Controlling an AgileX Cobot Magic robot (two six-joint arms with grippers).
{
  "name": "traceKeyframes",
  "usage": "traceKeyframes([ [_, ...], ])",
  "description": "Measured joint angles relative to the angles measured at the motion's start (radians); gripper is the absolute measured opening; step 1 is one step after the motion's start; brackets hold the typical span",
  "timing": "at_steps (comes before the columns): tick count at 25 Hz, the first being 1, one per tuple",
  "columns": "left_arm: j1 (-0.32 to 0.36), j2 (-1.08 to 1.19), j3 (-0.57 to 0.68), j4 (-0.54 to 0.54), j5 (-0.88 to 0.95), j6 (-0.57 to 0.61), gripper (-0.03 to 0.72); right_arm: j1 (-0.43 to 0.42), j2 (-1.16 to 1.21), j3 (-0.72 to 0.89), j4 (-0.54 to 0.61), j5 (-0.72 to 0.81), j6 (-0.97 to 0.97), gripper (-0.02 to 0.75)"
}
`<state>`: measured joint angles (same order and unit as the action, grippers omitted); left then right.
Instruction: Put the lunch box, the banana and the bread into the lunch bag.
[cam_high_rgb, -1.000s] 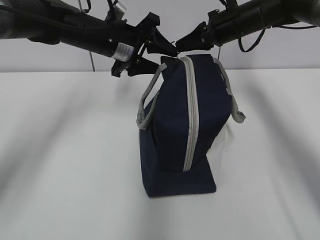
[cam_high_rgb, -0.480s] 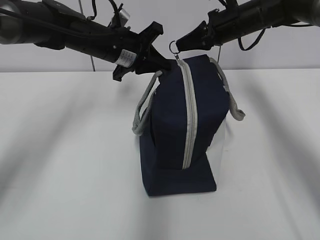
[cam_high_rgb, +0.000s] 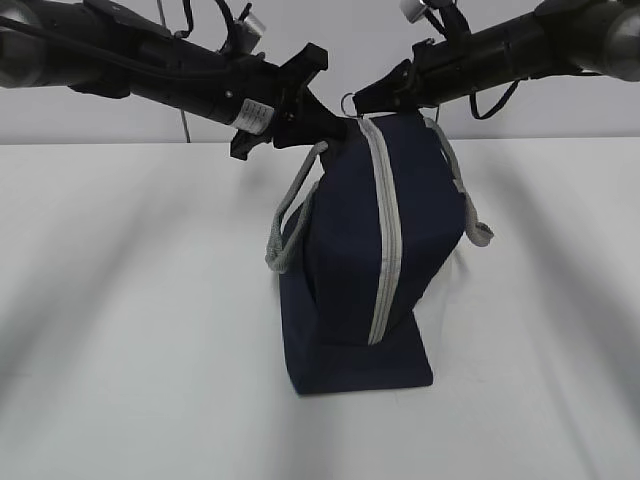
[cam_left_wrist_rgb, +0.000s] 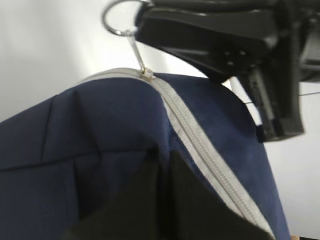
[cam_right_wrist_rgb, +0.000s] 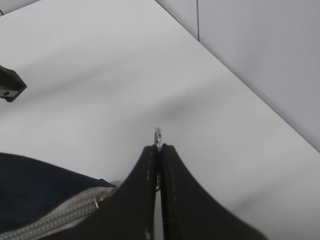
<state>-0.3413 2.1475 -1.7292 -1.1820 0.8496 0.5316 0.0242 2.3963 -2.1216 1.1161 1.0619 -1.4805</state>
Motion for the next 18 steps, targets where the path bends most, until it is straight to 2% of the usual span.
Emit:
traceKeyframes([
  [8,-0.019,0.000,0.000,-0.066,0.038,0.073,0.007,0.000,0.012,-0.001,0.018,-0.015,0.000,-0.016],
  [18,-0.020,-0.067,0.003,-0.029,0.037,0.133,0.007,0.000,0.057,-0.007,0.006,-0.013,0.084,-0.016],
])
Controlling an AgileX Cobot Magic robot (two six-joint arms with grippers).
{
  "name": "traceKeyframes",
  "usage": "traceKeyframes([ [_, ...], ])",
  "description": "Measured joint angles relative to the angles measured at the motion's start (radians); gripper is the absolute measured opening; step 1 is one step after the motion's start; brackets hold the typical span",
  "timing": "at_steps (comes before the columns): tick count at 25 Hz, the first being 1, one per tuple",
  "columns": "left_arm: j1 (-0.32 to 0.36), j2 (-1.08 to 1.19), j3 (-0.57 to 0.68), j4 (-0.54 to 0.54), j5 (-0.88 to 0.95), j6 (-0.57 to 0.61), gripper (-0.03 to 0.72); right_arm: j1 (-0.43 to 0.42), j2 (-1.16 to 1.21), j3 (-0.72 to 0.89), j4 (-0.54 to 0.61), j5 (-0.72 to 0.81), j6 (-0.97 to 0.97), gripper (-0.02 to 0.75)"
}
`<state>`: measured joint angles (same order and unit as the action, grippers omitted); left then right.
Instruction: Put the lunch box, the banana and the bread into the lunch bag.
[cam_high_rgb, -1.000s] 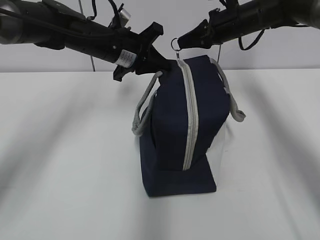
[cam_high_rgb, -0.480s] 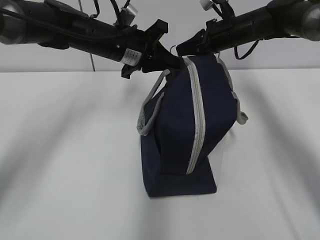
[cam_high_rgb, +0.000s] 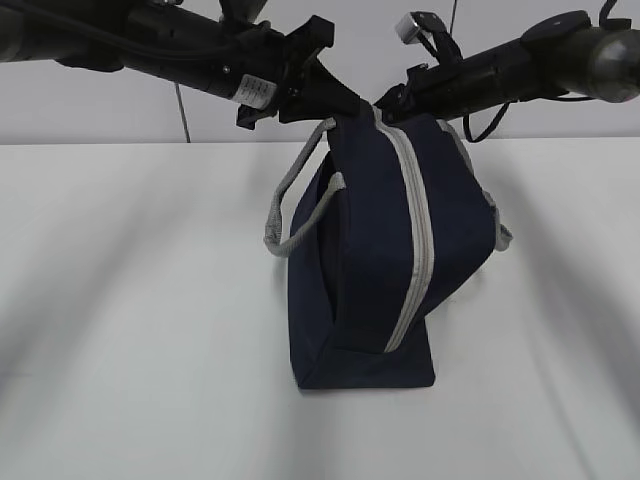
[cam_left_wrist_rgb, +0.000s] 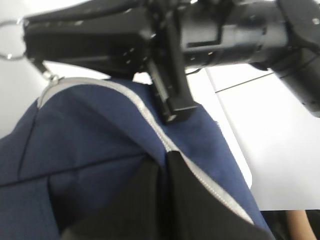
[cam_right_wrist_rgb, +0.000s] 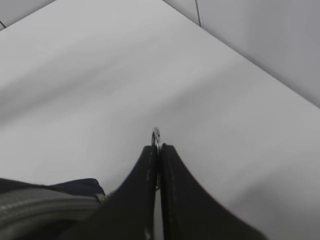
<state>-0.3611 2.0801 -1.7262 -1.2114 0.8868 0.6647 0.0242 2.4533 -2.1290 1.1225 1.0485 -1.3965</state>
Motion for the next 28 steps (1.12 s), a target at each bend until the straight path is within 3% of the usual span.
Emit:
traceKeyframes([
  [6,-0.002,-0.011,0.000,0.029,0.000,0.009,0.006,0.002,0.004,0.000,-0.029,0.002,0.034,-0.016],
  [11,-0.003,-0.016,0.000,0.068,-0.006,0.011,0.027,0.002,0.018,-0.019,0.039,0.006,0.034,0.022],
  [14,-0.005,-0.028,0.000,0.094,-0.012,0.015,0.199,0.000,0.019,-0.069,0.081,0.024,0.034,0.207],
  [17,-0.002,-0.028,-0.001,0.110,-0.019,0.015,0.457,0.000,0.019,-0.141,0.097,0.051,0.078,0.435],
  [19,0.012,-0.028,-0.002,0.125,-0.015,0.006,0.557,0.000,0.019,-0.188,0.097,0.078,0.149,0.500],
  [25,0.087,-0.028,-0.003,0.158,0.032,-0.042,0.558,-0.020,0.019,-0.287,0.091,0.161,0.387,0.538],
  [28,0.115,-0.029,-0.003,0.228,0.051,-0.092,0.555,-0.036,0.019,-0.333,-0.010,0.167,0.583,0.541],
])
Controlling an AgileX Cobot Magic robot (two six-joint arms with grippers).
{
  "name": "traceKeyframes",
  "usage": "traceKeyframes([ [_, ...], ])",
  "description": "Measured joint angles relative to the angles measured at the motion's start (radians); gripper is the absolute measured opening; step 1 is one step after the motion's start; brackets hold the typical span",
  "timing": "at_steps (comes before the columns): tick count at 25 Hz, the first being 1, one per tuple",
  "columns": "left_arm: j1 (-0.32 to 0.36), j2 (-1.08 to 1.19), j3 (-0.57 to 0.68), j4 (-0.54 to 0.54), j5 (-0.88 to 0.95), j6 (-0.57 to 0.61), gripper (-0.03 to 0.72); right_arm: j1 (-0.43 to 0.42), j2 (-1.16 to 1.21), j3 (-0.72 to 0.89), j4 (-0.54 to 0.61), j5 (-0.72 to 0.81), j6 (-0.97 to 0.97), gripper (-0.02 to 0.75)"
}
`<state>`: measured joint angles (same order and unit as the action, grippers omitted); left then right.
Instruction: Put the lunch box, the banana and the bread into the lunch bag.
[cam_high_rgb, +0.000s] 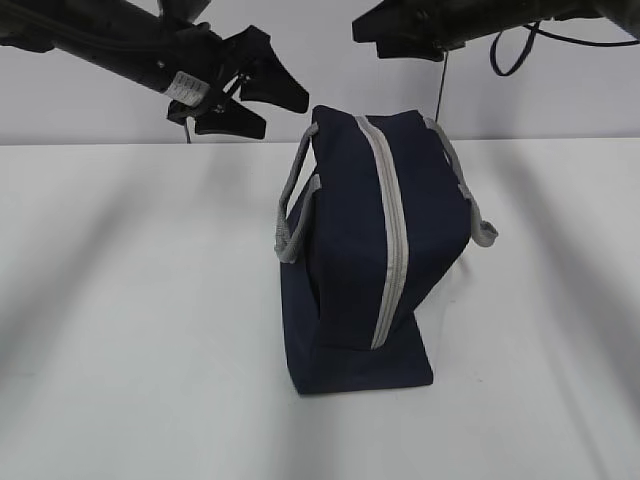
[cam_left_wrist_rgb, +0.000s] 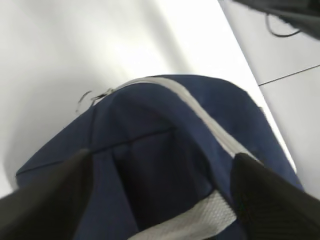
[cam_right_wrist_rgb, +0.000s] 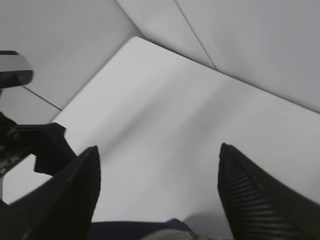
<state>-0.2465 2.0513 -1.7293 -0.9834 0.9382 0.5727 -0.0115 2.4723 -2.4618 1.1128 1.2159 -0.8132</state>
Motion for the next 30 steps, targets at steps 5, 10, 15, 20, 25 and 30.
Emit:
traceKeyframes([
  [5,0.012,-0.001,0.000,0.181,0.022,-0.138,0.550,-0.005,-0.032,-0.013,-0.297,0.011,0.297,0.542],
  [10,0.011,-0.002,-0.001,0.309,0.088,-0.256,0.550,-0.001,-0.119,0.033,-0.480,0.016,0.524,0.542],
  [15,-0.001,-0.026,0.002,0.429,0.123,-0.349,0.549,0.012,-0.252,0.217,-0.576,0.017,0.599,0.542],
  [20,-0.029,-0.108,0.003,0.619,0.177,-0.445,0.511,0.012,-0.346,0.427,-0.589,0.020,0.600,0.542],
  [25,-0.052,-0.206,0.003,0.749,0.230,-0.493,0.497,0.014,-0.460,0.594,-0.597,0.020,0.594,0.542],
  [30,-0.052,-0.317,0.005,0.823,0.282,-0.514,0.493,0.014,-0.647,0.753,-0.642,0.018,0.592,0.542],
])
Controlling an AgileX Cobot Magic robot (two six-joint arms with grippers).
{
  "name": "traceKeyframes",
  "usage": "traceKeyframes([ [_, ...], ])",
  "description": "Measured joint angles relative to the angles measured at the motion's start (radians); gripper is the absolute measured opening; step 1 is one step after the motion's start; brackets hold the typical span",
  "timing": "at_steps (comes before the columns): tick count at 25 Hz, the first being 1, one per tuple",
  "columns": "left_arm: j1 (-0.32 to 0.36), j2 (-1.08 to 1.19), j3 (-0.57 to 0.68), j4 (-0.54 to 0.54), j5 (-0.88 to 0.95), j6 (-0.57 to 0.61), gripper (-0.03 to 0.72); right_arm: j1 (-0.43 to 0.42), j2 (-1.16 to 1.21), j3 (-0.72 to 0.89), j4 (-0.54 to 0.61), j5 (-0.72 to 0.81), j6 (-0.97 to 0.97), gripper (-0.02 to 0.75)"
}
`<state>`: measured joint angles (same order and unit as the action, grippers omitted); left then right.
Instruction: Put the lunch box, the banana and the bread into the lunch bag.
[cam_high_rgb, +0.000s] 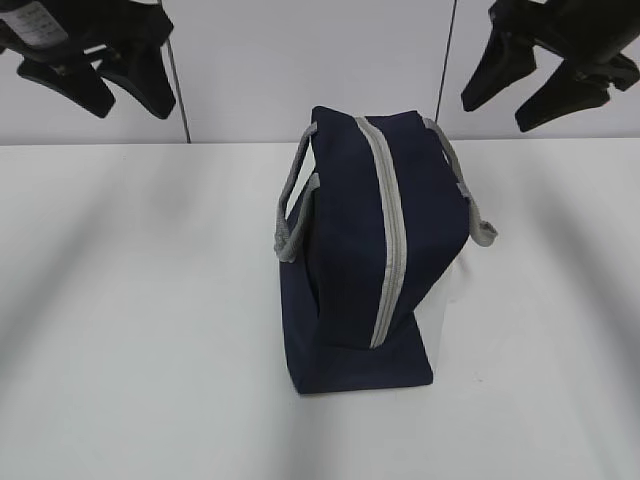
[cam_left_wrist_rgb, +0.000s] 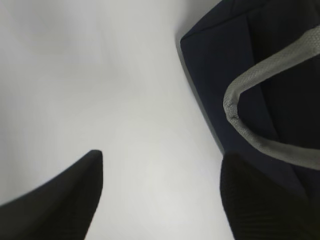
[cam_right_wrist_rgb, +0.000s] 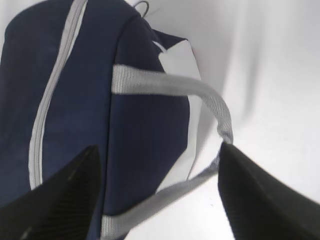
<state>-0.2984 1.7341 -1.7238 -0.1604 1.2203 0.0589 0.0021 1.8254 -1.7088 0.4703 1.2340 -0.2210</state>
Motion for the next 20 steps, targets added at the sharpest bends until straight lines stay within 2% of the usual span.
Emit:
traceKeyframes([
  [4,0.000,-0.118,0.080,0.018,0.005,-0.009,0.491,0.000,-0.161,0.147,-0.044,0.000,0.000,0.542],
  [14,0.000,-0.544,0.561,0.060,-0.074,-0.014,0.489,0.000,-0.571,0.503,-0.105,-0.073,0.009,0.543],
  [20,0.000,-0.827,0.768,0.084,-0.079,-0.044,0.486,0.000,-0.816,0.642,-0.144,-0.103,0.057,0.542],
])
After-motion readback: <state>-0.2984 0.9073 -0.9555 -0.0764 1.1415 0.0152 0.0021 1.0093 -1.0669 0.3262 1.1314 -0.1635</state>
